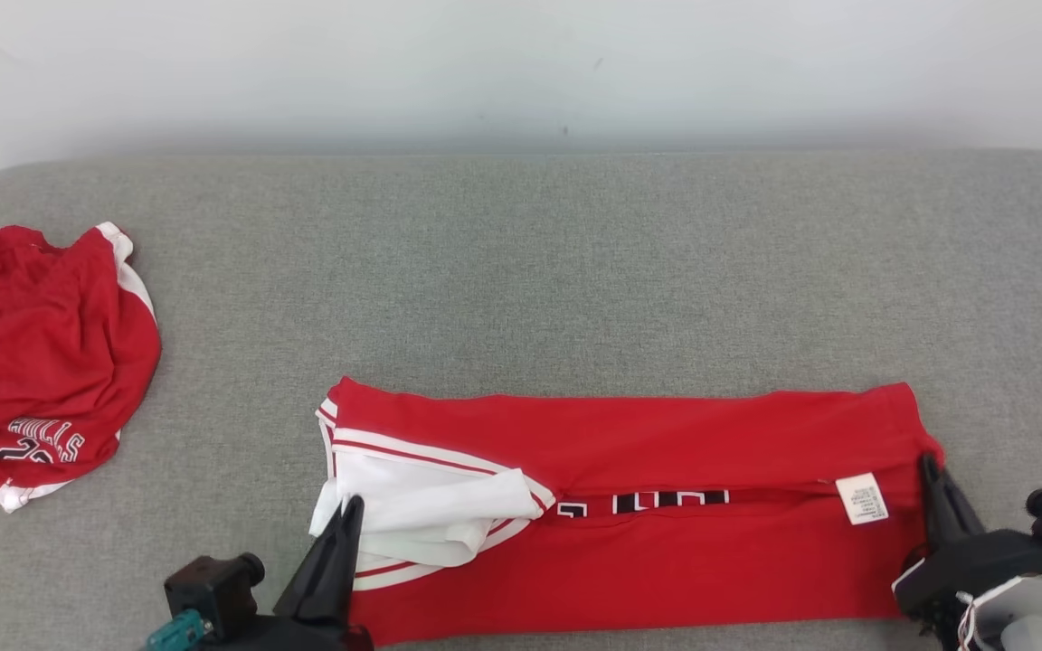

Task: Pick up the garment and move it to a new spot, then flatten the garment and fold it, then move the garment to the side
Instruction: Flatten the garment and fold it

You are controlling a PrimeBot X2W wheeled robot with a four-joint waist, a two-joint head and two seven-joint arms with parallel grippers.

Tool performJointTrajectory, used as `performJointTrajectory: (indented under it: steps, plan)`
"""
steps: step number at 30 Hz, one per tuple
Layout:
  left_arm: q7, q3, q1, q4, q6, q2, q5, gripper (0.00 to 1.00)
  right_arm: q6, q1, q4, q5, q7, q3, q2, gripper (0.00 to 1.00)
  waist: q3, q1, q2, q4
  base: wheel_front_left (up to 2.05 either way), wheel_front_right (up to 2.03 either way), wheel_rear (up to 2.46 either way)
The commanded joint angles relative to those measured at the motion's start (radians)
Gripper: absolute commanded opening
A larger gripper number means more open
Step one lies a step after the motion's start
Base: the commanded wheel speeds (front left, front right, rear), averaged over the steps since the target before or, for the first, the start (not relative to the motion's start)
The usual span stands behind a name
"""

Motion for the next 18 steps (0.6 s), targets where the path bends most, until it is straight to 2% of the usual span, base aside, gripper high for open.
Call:
performJointTrajectory:
  steps: [1, 4, 5, 6, 7, 13, 18]
  plan:
    - [-0.002, 0.006, 0.020, 0.012, -0.007, -0.008, 0.008, 0.00, -0.002, 0.022, -0.005, 0.005, 0.010, 0.003, 0.007, 0.00, -0.007, 0.0002, 0.0001, 0.003, 0.00, 0.00, 0.00]
    - [-0.002, 0.012, 0.042, 0.045, -0.014, -0.031, 0.013, 0.00, -0.002, 0.045, -0.006, 0.008, 0.029, -0.005, 0.013, 0.00, -0.016, 0.0002, 0.0001, 0.008, 0.00, 0.00, 0.00]
    - [-0.002, 0.014, 0.043, 0.056, -0.014, -0.031, 0.028, 0.49, -0.002, 0.050, -0.006, 0.004, 0.031, -0.009, 0.016, 0.24, -0.018, 0.0002, 0.0001, 0.009, 0.00, 0.00, 0.00]
    - [-0.002, 0.024, 0.041, 0.062, -0.009, -0.036, 0.041, 0.98, -0.002, 0.052, -0.007, -0.003, 0.033, -0.012, 0.018, 0.82, -0.019, 0.0002, 0.0001, 0.010, 0.00, 0.00, 0.00]
    - [-0.002, 0.032, 0.043, 0.071, -0.009, -0.045, 0.047, 1.00, -0.002, 0.054, -0.011, -0.007, 0.031, -0.015, 0.020, 1.00, -0.021, 0.0002, 0.0001, 0.011, 0.00, 0.00, 0.00]
    - [-0.002, 0.130, 0.059, 0.045, -0.003, -0.071, 0.132, 1.00, -0.002, 0.079, -0.062, -0.017, 0.002, -0.052, 0.021, 1.00, -0.041, 0.0002, 0.0001, 0.026, 0.00, 0.00, 0.00]
    - [-0.002, 0.252, 0.087, -0.020, 0.013, -0.085, 0.221, 1.00, -0.002, 0.078, -0.066, -0.060, 0.006, -0.075, 0.017, 1.00, -0.061, 0.0002, 0.0001, 0.036, 0.00, 0.00, 0.00]
